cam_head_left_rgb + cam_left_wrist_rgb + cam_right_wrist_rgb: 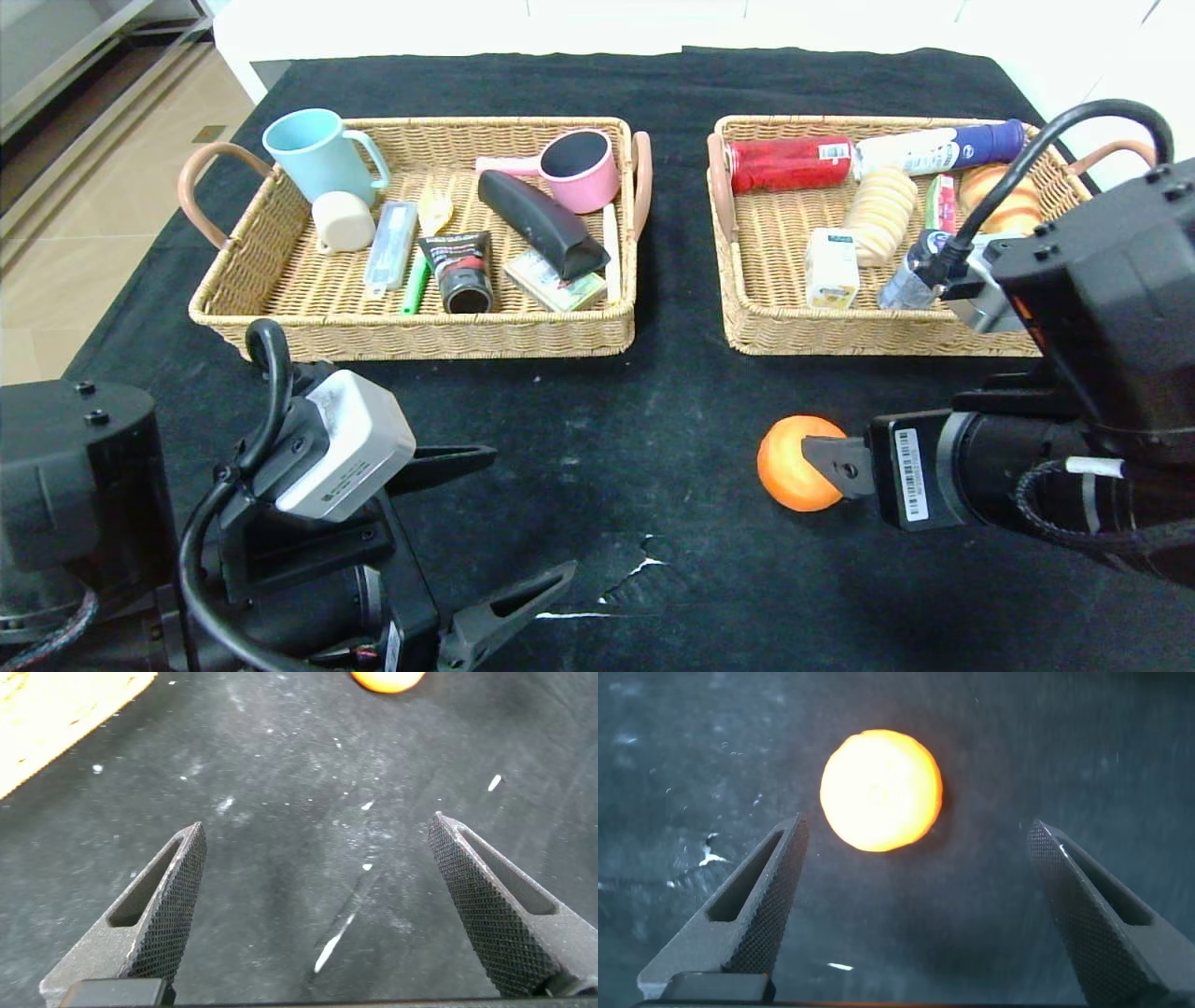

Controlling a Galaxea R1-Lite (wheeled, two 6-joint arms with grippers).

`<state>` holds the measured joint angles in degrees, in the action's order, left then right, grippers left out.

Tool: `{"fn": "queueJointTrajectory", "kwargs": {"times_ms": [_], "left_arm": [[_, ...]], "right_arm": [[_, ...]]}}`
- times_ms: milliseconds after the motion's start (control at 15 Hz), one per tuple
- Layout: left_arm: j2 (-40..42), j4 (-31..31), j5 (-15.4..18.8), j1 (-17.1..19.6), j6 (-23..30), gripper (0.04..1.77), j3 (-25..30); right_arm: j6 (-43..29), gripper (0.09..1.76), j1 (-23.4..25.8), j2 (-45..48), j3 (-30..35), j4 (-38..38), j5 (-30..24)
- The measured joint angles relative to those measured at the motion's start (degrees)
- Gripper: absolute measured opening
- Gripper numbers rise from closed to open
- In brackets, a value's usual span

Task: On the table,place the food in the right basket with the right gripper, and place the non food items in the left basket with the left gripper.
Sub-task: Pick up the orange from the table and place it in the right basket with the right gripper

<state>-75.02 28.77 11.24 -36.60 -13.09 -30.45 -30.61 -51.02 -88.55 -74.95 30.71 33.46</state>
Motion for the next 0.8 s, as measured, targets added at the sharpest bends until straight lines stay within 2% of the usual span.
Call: {"fn": "queueJointTrajectory", "kwargs": {"times_ms": [133, 400, 800], "left_arm": [[0.5, 0.0, 0.0, 0.9, -0.4, 1.72, -0.1], [2.6, -0.1, 0.2, 2.5, -1.2, 1.72, -0.3], [5.0, -0.1, 0.2, 4.0, -2.1, 1.72, -0.7]], "right_arm": [[-3.4, 1.71, 0.0, -2.8, -5.5, 5.8, 0.0], [-8.8, 1.71, 0.2, -7.9, -13.6, 12.0, 0.0], [-15.5, 1.71, 2.8, -14.9, -19.7, 14.1, 0.0]]}}
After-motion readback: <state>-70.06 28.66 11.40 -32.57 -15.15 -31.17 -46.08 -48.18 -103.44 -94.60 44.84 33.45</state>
